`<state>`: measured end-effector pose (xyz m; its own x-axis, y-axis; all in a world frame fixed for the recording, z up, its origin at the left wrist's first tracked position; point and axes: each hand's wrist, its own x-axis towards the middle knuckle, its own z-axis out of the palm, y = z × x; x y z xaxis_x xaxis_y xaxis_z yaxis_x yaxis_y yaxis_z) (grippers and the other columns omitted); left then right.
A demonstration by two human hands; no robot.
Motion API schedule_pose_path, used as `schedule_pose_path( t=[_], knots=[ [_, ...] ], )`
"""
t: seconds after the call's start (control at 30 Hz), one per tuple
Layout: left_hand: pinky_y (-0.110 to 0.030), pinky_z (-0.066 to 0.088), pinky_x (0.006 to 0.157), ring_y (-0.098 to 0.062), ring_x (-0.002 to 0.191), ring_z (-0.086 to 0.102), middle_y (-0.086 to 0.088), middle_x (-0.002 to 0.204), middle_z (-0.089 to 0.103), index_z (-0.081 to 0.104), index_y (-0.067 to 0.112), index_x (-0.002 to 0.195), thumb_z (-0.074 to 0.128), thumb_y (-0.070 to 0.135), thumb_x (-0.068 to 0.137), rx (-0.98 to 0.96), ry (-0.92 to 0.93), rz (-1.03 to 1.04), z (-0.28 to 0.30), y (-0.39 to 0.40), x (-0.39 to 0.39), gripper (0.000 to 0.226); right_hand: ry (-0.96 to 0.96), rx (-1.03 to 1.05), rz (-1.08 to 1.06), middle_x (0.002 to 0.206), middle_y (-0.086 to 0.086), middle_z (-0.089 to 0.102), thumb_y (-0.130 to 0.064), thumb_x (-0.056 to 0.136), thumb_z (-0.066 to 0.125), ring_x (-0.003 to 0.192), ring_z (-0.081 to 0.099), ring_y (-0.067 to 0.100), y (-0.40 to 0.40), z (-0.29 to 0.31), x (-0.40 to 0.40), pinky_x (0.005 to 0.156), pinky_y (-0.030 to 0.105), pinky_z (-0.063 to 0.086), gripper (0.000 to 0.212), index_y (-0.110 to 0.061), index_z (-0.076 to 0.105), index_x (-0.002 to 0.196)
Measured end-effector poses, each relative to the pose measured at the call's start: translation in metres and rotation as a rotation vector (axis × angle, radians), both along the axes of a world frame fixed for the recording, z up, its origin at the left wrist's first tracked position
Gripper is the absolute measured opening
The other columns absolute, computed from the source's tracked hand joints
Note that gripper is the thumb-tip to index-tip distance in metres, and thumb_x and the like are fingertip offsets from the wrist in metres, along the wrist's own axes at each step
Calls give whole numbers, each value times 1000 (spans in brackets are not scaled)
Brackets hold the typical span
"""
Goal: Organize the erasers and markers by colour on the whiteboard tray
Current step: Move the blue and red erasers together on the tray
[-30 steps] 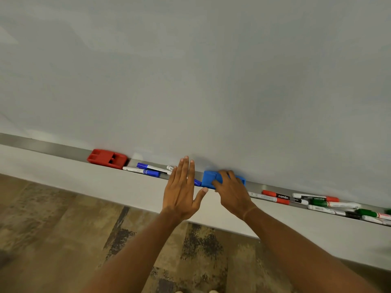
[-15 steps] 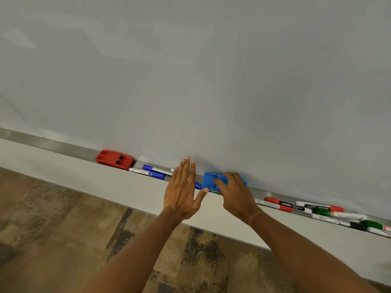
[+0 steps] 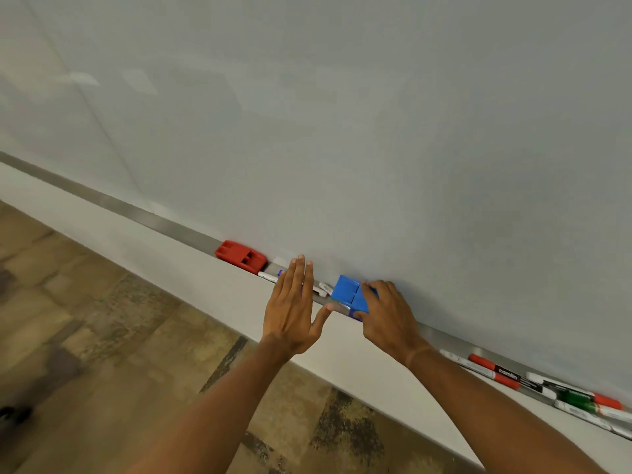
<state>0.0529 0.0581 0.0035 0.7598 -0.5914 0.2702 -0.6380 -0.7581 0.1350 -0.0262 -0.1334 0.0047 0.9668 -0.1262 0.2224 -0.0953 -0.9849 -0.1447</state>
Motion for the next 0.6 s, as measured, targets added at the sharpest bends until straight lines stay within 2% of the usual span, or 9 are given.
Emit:
schedule_pose_path(
  t=[0.07, 0.27, 0.43, 0.6],
  knots=[
    [-36, -1, 122, -21, 151, -7, -10, 163, -5, -4, 8, 154, 16, 65, 94, -4, -1, 49, 3, 14, 7, 85, -24, 45, 28, 100, 11, 62, -18, 67, 80, 90, 60, 28, 10, 4, 9, 69, 35, 56, 54, -4, 60, 116],
    [-36, 1, 122, -25, 151, -3, -13, 163, -3, -1, 6, 154, 21, 62, 96, -20, -23, 199, 12, 65, 36, 84, -81, 152, 125, 108, 9, 60, -34, 83, 69, 97, 56, 25, 55, 17, 56, 74, 30, 53, 51, -6, 55, 123],
    [-37, 0, 121, -24, 151, -4, -13, 163, -4, 0, 6, 154, 22, 64, 95, -48, -22, 295, 17, 111, 71, 86, -132, 236, 201, 111, 7, 60, -38, 85, 68, 102, 55, 24, 101, 22, 104, 74, 31, 54, 50, -9, 57, 125],
    [-37, -3, 121, -23, 150, -10, -12, 162, -8, -4, 7, 154, 17, 66, 94, -43, -14, 361, 15, 168, 123, 87, -141, 295, 231, 117, 6, 59, -44, 86, 64, 110, 51, 22, 155, 23, 169, 82, 29, 52, 52, -13, 56, 128]
  ],
)
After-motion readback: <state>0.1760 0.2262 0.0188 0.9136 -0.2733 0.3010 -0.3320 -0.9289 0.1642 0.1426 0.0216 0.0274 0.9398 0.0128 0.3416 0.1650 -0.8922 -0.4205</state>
